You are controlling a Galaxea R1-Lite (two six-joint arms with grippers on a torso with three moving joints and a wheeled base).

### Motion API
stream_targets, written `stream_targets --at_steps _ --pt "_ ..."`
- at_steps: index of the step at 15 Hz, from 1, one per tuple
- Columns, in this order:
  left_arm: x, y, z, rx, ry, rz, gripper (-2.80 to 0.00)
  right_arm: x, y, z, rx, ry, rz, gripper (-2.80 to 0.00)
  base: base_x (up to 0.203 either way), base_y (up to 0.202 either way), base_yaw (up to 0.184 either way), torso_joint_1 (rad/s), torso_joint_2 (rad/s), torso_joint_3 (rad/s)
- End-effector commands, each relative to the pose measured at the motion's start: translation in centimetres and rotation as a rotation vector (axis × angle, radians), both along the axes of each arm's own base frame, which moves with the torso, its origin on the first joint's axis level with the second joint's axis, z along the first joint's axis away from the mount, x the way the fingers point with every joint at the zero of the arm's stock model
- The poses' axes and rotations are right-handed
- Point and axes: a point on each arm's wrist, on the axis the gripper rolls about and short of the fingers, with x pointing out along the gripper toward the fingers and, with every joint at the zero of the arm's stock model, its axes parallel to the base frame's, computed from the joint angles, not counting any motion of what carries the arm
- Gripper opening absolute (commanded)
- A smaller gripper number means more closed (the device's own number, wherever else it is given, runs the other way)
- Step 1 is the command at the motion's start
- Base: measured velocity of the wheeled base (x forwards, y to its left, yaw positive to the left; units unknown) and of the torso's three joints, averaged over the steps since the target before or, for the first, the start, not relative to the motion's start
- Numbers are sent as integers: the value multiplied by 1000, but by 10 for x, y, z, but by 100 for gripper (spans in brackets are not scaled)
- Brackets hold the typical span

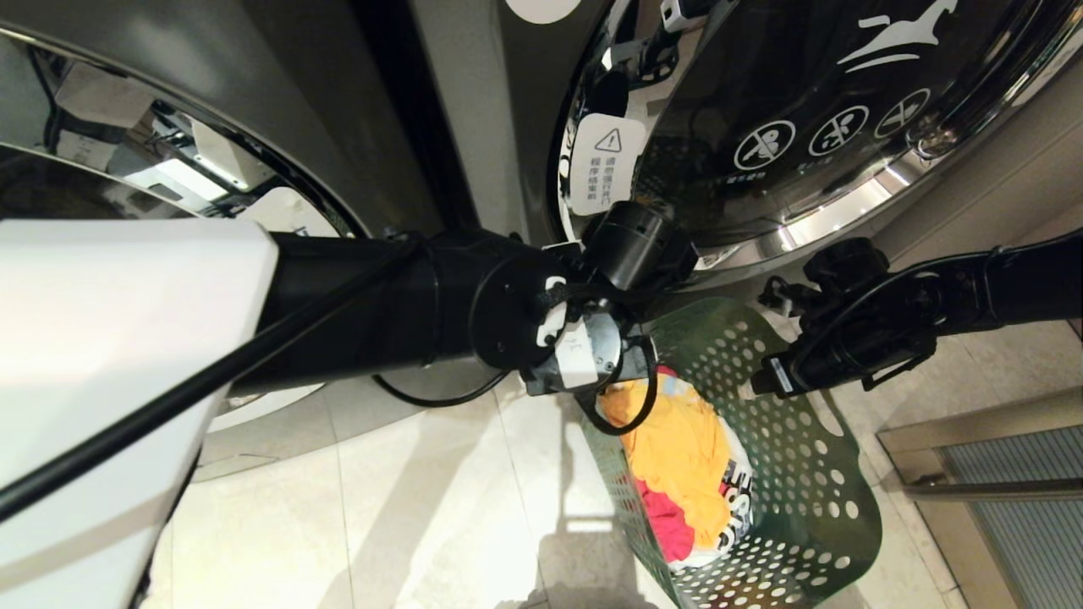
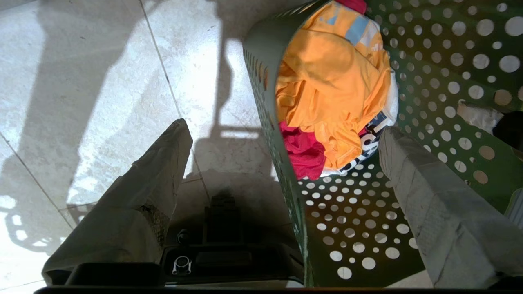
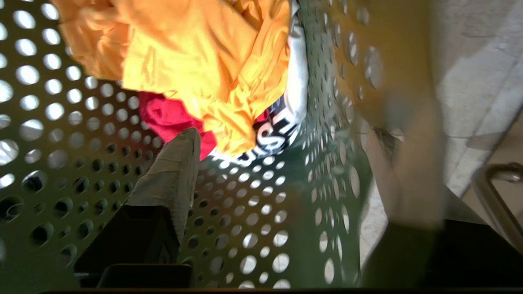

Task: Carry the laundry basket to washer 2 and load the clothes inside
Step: Pick up the clothes basket and put it beside the washing machine

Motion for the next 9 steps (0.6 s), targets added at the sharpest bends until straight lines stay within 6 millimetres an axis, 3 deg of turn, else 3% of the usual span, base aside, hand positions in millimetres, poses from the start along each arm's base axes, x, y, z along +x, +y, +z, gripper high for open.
stream_targets --at_steps 1,6,9 --pt "-4 2 8 -15 -10 -1 0 -14 -1 23 4 -26 2 0 0 0 0 0 0 0" --pt "-14 -5 7 -14 -19 -18 0 -50 -4 39 -1 112 -2 0 0 0 0 0 0 0" --pt "-19 -1 21 -42 -41 -21 0 -66 -7 55 -1 90 -7 0 0 0 0 0 0 0"
